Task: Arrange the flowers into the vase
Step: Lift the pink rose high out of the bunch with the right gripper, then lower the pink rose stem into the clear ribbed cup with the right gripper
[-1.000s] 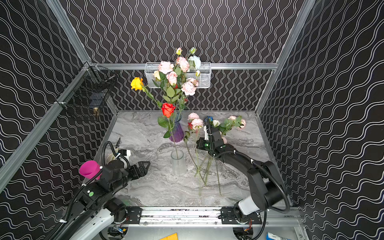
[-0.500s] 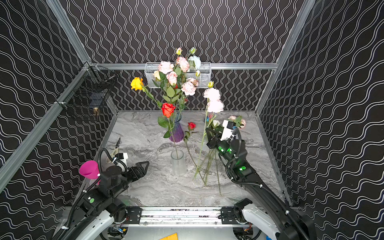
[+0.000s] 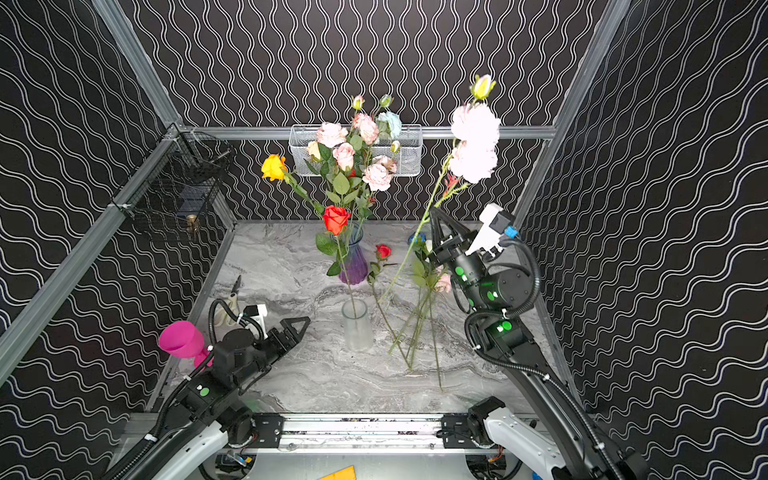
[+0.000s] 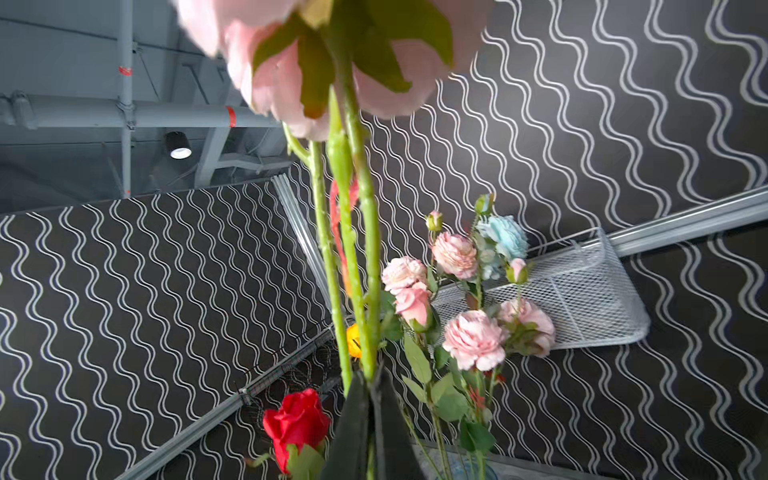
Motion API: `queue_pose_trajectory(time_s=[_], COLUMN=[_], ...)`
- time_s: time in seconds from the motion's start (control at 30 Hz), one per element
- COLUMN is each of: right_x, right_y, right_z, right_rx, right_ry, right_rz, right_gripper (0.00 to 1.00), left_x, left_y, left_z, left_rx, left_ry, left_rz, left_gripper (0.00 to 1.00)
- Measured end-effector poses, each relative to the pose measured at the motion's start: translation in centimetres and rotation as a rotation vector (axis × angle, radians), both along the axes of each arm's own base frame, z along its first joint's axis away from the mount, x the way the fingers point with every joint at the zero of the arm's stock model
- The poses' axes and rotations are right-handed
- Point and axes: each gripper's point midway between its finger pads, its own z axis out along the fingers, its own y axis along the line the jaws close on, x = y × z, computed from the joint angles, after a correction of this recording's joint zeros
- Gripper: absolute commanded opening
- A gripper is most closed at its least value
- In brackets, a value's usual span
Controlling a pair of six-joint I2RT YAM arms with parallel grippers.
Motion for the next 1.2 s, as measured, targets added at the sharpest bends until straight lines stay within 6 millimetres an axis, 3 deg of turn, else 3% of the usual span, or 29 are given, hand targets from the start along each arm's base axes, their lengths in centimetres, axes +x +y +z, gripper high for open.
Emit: queue_pose_trajectory(time_s=[0.17, 0.33, 0.43, 0.6, 0.83, 0.97, 1.2], right_x=[1.7, 1.9, 1.4, 1.7, 1.6, 1.3, 0.3], right_y=[3.1, 6.9, 8.9, 11.2, 13.1, 13.5, 13.1], right_z=[-0.1, -2.7, -5.8, -12.6, -17.6, -18.6, -18.4], right_rx=[0.004, -0.036, -0.083, -0.164, -0.231, -0.249, -0.258], right_ry=[0.029, 0.086, 0.117, 0.230, 0.312, 0.333, 0.334], right_rz=[0.089, 0.173, 0.205, 0.230, 0.280, 0.310, 0.327], right_gripper=[0.00, 0.00, 0.00, 0.00, 0.13, 0.20, 0.40], left_x=[-0.4, -0.9, -1.1, -1.1, -0.9, -0.6, -0.3], left_y=[0.3, 0.7, 0.9, 1.0, 0.6, 0.3, -0.3], left_z=[1.2, 1.6, 1.5, 0.6, -0.6, -1.0, -1.5], left_rx=[-0.022, -0.022, -0.017, -0.002, 0.017, 0.023, 0.018], left_ry=[-0.038, -0.043, -0.040, -0.020, 0.018, 0.035, 0.038], left_rz=[0.001, 0.008, 0.013, 0.013, 0.002, -0.007, -0.023], left_gripper=[0.98, 0.98, 0.99, 0.98, 0.98, 0.98, 0.98])
